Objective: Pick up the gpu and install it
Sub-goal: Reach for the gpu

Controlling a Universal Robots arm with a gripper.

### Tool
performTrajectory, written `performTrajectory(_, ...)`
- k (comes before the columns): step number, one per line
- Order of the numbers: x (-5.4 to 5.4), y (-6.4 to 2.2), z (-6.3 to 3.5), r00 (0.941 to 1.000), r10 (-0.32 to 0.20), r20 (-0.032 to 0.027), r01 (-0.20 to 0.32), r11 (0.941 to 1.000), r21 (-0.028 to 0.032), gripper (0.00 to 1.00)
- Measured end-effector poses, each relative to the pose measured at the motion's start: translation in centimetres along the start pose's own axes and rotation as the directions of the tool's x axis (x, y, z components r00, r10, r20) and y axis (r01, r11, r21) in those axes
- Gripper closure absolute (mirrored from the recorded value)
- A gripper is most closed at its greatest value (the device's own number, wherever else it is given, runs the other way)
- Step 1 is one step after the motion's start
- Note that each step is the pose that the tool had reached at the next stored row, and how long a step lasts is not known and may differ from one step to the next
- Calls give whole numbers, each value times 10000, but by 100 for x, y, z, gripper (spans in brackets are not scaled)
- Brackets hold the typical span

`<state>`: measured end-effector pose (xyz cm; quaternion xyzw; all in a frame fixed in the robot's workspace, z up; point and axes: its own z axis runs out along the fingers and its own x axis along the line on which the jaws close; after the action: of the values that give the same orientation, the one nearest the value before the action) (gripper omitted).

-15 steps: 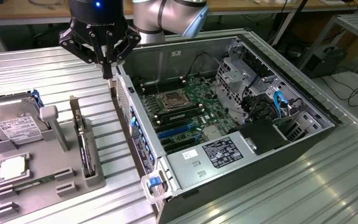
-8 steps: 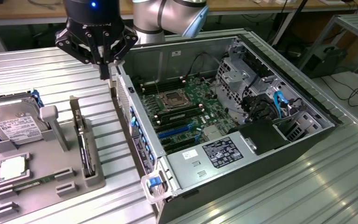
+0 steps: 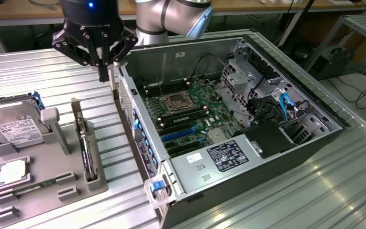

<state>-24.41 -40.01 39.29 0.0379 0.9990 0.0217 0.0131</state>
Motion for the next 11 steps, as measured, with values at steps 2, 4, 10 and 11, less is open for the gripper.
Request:
performTrajectory(2,12,-1,0,10000,0,0,0,10000,0,89)
performTrajectory(4,27,-2,-1,10000,0,-1,0,10000,0,89)
performTrajectory(10,71,-6,-1,10000,-1,0,1,10000,1,89)
performTrajectory(11,79,-7,-1,10000,-1,-1,1,10000,0,89)
